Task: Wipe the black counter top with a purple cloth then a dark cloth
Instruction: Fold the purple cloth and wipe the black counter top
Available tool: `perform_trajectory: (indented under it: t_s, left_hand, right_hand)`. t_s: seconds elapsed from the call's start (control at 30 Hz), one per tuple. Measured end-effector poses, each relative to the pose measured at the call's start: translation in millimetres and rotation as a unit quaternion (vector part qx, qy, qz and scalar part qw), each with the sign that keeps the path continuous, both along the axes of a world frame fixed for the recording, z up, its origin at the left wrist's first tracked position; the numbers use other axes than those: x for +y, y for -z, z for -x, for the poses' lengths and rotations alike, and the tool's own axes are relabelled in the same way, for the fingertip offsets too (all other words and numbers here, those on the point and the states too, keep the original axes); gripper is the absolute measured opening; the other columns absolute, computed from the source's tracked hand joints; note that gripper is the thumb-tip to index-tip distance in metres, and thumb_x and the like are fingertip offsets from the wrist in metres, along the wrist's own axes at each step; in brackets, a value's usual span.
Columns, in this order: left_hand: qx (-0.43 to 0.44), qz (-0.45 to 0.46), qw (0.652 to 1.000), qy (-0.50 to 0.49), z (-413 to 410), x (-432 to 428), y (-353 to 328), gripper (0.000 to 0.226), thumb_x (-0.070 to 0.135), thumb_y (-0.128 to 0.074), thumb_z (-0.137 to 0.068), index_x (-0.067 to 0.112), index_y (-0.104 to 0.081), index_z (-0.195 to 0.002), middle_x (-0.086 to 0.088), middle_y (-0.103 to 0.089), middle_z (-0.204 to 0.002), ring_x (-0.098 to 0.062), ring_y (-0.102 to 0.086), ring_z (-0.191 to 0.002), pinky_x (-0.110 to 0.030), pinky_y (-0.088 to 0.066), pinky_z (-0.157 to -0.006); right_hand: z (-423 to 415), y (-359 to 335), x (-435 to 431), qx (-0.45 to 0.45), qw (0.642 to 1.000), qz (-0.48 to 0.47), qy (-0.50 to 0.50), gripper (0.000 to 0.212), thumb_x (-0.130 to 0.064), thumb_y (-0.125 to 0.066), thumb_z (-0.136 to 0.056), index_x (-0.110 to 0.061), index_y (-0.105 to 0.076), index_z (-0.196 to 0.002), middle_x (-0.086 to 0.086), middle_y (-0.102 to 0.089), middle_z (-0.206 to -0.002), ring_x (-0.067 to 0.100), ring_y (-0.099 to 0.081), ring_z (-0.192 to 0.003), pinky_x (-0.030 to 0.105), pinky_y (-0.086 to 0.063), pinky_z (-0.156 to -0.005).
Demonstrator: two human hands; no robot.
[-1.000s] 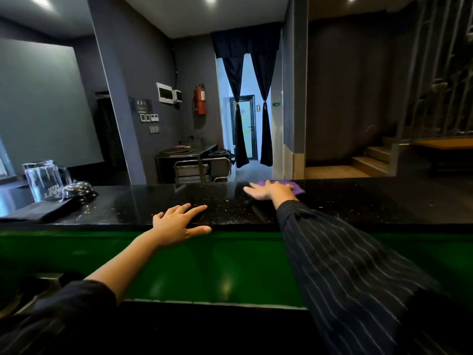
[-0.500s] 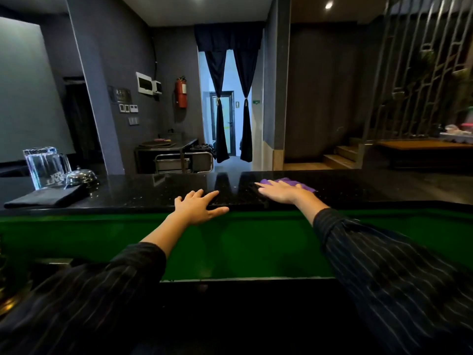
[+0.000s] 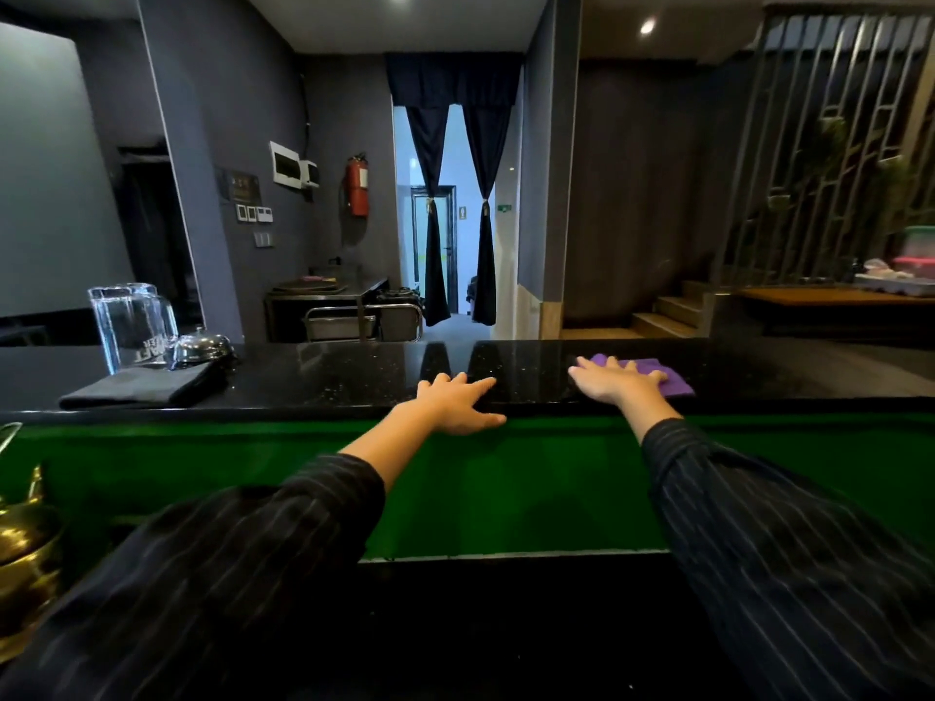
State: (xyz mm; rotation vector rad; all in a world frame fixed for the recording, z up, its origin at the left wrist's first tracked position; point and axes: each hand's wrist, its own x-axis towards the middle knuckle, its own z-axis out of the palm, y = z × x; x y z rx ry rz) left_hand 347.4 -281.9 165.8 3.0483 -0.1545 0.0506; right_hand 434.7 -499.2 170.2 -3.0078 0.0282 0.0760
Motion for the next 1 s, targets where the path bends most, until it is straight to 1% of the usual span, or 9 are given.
perform_trajectory:
  t_s: [0.1,0.2,0.37,0.43,0.53,0.67,0.77,0.9,1.0]
  left_hand:
    - [-0.048,0.129,0.989,0.043,8.5,43.2,-12.5,0.052,0.040,-0.047,-0.096,0.020,-0.038,-0.143,-0.009,-0.046,-0.144,-0.026,-0.042,-0.133,-0.037,-0.031,-0.110]
    - [-0.127,0.102,0.986,0.030,12.5,100.8,-16.2,0.039,0.026,-0.041,-0.099,0.013,-0.049,-0.135,-0.011,-0.051,-0.139,-0.025,-0.044,-0.130,-0.035,-0.033,-0.108]
    - [-0.039,0.002,0.996,-0.083,19.6,152.1,5.5,0.048,0.040,-0.020,-0.102,0.031,-0.021,-0.149,0.004,-0.019,-0.158,-0.020,-0.013,-0.146,-0.056,-0.014,-0.114]
    - [-0.045,-0.050,0.995,-0.075,22.0,151.4,11.4,0.049,0.036,-0.016,-0.102,0.028,-0.016,-0.150,0.003,-0.015,-0.159,-0.019,-0.013,-0.146,-0.055,-0.015,-0.114]
    - [-0.071,-0.038,0.993,-0.082,18.3,151.9,11.6,0.049,0.030,-0.016,-0.102,0.018,-0.024,-0.148,0.001,-0.021,-0.157,-0.018,-0.021,-0.143,-0.054,-0.020,-0.112]
    - [-0.051,-0.010,0.995,-0.090,16.6,155.2,10.5,0.053,0.041,-0.019,-0.100,0.019,-0.025,-0.148,0.002,-0.022,-0.157,-0.017,-0.021,-0.144,-0.053,-0.017,-0.112]
    - [-0.034,-0.003,0.995,-0.091,15.3,156.8,7.8,0.059,0.051,-0.020,-0.098,0.021,-0.022,-0.149,0.003,-0.018,-0.158,-0.017,-0.016,-0.145,-0.054,-0.013,-0.115]
    - [-0.029,0.028,0.995,-0.086,24.0,154.5,5.1,0.091,0.079,-0.023,-0.080,0.020,-0.020,-0.150,0.002,-0.017,-0.158,-0.017,-0.014,-0.146,-0.052,-0.010,-0.116]
    - [-0.027,0.002,0.997,-0.072,29.5,153.7,4.4,0.113,0.089,-0.027,-0.062,0.019,-0.017,-0.150,0.002,-0.016,-0.158,-0.018,-0.014,-0.146,-0.054,-0.011,-0.116]
  right_hand:
    - [12.9,-1.3,46.7,-0.015,0.999,0.000,-0.046,0.058,-0.058,-0.013,-0.098,-0.040,-0.012,-0.153,0.002,-0.002,-0.164,0.035,-0.002,-0.150,0.068,0.003,-0.111]
    - [22.3,-0.6,102.8,-0.022,0.995,-0.005,-0.093,0.058,-0.055,-0.015,-0.099,-0.038,-0.014,-0.154,0.006,-0.004,-0.164,0.037,-0.003,-0.149,0.069,0.003,-0.111]
    - [36.5,1.3,204.0,-0.012,0.984,-0.001,-0.177,0.057,-0.057,-0.014,-0.099,-0.040,-0.011,-0.154,0.005,0.000,-0.164,0.036,0.000,-0.149,0.072,0.005,-0.109]
    - [39.6,1.1,235.3,-0.006,0.979,-0.002,-0.205,0.057,-0.057,-0.014,-0.099,-0.041,-0.010,-0.154,0.004,0.000,-0.164,0.035,0.001,-0.150,0.072,0.005,-0.109]
    - [35.9,0.1,257.9,0.004,0.975,-0.014,-0.224,0.056,-0.056,-0.014,-0.099,-0.041,-0.009,-0.153,0.003,0.000,-0.164,0.034,0.000,-0.150,0.071,0.006,-0.109]
    - [25.0,-1.9,240.6,0.018,0.968,-0.023,-0.251,0.056,-0.062,-0.014,-0.098,-0.048,-0.008,-0.151,-0.003,0.000,-0.164,0.030,-0.002,-0.151,0.068,0.003,-0.113]
    - [0.2,-1.4,190.5,0.019,0.976,-0.031,-0.214,0.057,-0.064,-0.011,-0.097,-0.048,-0.007,-0.151,-0.007,0.001,-0.164,0.028,-0.001,-0.151,0.064,0.005,-0.115]
    - [-43.3,0.9,101.8,0.026,0.993,-0.027,-0.111,0.065,-0.068,-0.010,-0.095,-0.041,-0.007,-0.154,-0.010,0.001,-0.164,0.024,-0.002,-0.151,0.059,0.006,-0.117]
    - [-58.3,-0.7,67.0,0.027,0.998,-0.038,-0.052,0.064,-0.066,-0.012,-0.096,-0.039,-0.008,-0.154,-0.009,0.001,-0.164,0.022,-0.001,-0.151,0.055,0.007,-0.117]
